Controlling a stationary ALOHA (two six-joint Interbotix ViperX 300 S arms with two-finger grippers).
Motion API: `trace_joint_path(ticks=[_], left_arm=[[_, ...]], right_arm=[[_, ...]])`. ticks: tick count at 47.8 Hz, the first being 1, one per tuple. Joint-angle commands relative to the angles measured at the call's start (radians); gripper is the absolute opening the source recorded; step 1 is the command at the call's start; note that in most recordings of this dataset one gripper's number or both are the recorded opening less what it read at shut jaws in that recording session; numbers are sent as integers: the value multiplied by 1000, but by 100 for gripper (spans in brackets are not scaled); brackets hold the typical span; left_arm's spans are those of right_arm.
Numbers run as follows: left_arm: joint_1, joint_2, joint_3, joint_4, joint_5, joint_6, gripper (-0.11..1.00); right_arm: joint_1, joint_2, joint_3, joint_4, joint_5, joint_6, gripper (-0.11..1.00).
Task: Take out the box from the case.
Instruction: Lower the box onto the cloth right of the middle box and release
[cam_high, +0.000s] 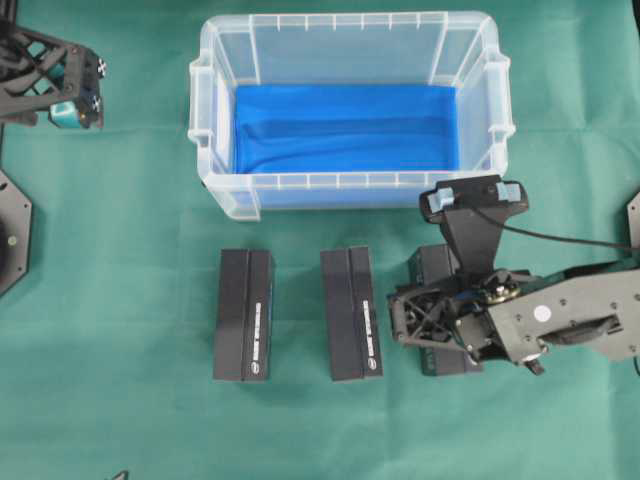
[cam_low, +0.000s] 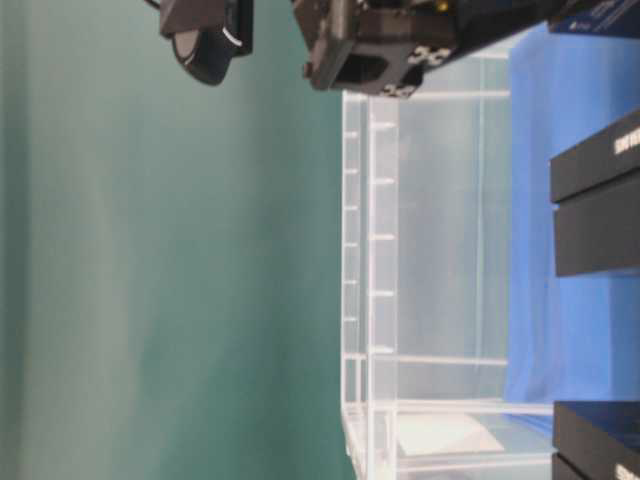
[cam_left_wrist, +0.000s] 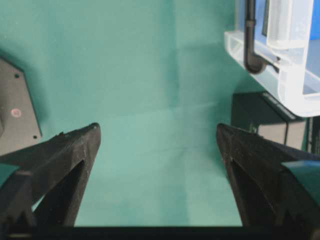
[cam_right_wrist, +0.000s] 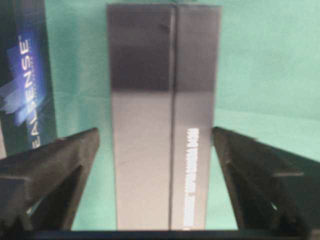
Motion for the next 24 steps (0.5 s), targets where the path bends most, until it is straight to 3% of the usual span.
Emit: trace_joint_path(ticks=[1,24], left_arm=[[0,-9,-9,-2,-3,2,97],[0,-9,-11,-2,-5,2,97]], right_arm=[[0,-31,-12,-5,5,0,95],[-14,-77,-66,-5,38,-3,93]])
